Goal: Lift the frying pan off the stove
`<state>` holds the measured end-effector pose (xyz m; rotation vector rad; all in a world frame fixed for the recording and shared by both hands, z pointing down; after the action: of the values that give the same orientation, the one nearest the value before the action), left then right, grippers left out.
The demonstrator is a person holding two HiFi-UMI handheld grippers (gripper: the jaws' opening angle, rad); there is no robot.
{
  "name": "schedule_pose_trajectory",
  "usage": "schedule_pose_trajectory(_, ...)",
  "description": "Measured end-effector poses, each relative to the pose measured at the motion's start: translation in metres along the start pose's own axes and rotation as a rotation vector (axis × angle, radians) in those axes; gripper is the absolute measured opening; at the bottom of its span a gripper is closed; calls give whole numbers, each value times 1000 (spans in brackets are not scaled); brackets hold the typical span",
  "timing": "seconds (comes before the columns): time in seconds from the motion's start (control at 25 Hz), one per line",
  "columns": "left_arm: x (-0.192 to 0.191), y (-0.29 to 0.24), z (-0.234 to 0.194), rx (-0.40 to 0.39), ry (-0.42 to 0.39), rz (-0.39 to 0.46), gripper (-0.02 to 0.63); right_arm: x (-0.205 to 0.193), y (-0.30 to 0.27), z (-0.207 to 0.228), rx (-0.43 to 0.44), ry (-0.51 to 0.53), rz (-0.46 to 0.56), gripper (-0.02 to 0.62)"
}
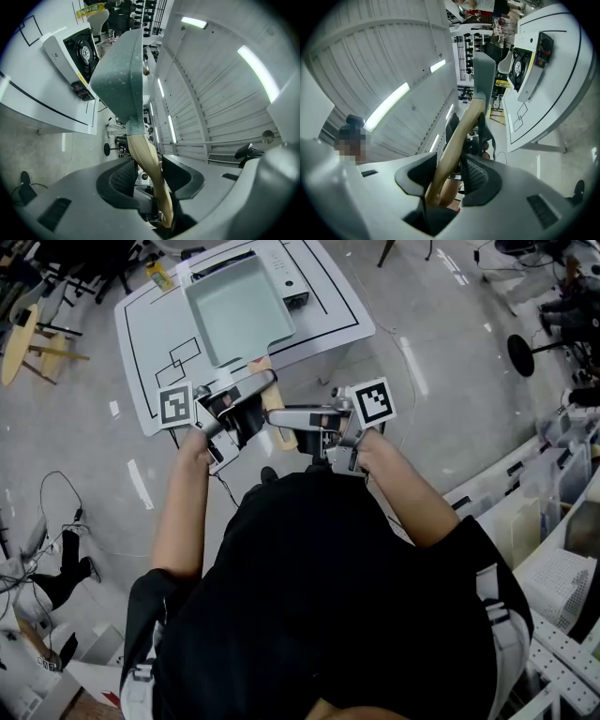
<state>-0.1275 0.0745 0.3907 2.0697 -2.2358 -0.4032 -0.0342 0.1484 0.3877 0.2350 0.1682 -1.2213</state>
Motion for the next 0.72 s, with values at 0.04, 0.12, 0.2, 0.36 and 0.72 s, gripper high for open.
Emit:
schedule_pose_trajectory(0.04, -3, -4, -1, 2, 1, -2, 163, -2, 5, 0, 4, -4, 0, 167)
schedule_pose_trajectory(0.12, -6, -8, -2, 4, 3, -4, 163, -2, 10, 0, 11, -9, -1, 167)
schedule_pose_trajectory(0.2, -7, -11, -2, 2, 4, -5, 163, -1, 13, 0, 18, -12, -2, 167)
schedule_pose_trajectory(0.36, -7, -12, -2, 8, 2, -13, 163, -1, 13, -1, 21, -3, -11, 167)
schedule_pose_trajectory(0.72, -8, -8, -3, 15, 9, -12, 164, -3, 11, 1, 23, -14, -11, 169)
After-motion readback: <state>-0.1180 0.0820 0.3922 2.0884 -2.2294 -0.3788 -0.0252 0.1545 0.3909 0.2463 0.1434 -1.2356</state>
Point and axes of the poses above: the fingertips, and each gripper's own axes: y backward along the fingers, z to its right, x out of its top, the point moved 6 cm from there along y, backward along the fingers, and after that the axes turned 8 degrees about -x, right-handed, at the moved point
